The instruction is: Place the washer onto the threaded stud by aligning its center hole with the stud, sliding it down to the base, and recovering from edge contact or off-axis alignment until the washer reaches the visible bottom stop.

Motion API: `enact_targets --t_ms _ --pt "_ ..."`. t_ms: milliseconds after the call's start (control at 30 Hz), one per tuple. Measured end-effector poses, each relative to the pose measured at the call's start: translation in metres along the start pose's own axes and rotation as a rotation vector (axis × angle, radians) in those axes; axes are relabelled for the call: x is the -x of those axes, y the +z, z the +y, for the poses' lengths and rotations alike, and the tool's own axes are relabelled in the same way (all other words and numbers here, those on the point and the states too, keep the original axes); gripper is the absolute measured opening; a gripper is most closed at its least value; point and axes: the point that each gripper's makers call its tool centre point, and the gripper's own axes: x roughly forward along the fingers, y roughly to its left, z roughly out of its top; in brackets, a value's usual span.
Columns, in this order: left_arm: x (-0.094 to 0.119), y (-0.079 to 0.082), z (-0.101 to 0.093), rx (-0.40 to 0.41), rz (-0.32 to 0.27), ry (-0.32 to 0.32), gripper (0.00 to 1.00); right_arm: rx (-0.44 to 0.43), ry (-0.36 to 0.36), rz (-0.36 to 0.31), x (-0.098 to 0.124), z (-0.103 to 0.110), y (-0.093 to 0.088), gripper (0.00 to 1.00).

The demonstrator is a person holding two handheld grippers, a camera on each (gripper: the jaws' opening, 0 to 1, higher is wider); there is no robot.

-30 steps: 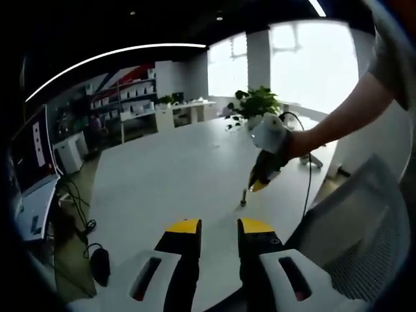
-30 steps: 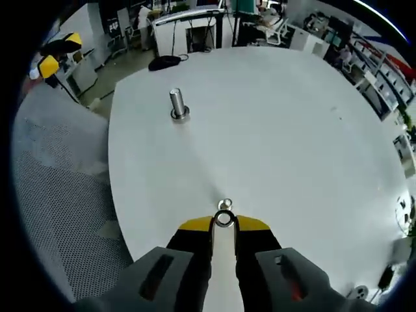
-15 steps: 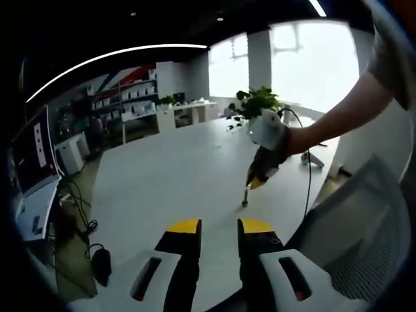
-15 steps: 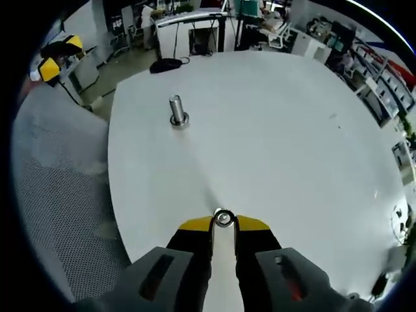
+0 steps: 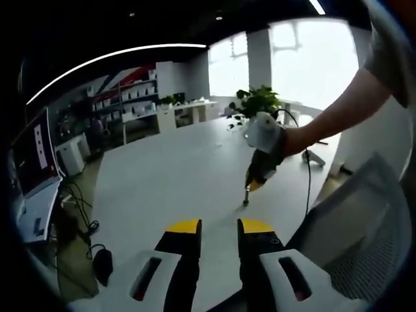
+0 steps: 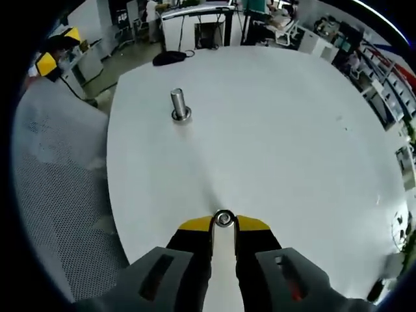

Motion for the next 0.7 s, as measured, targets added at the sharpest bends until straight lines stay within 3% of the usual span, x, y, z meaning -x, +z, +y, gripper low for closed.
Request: enact_targets --t_ms 700 --pt "-0.001 -0.003 0.001 -0.009 0.017 0.007 0.20 -0.010 0.026 0.049 -0.025 -0.001 -0.010 0.14"
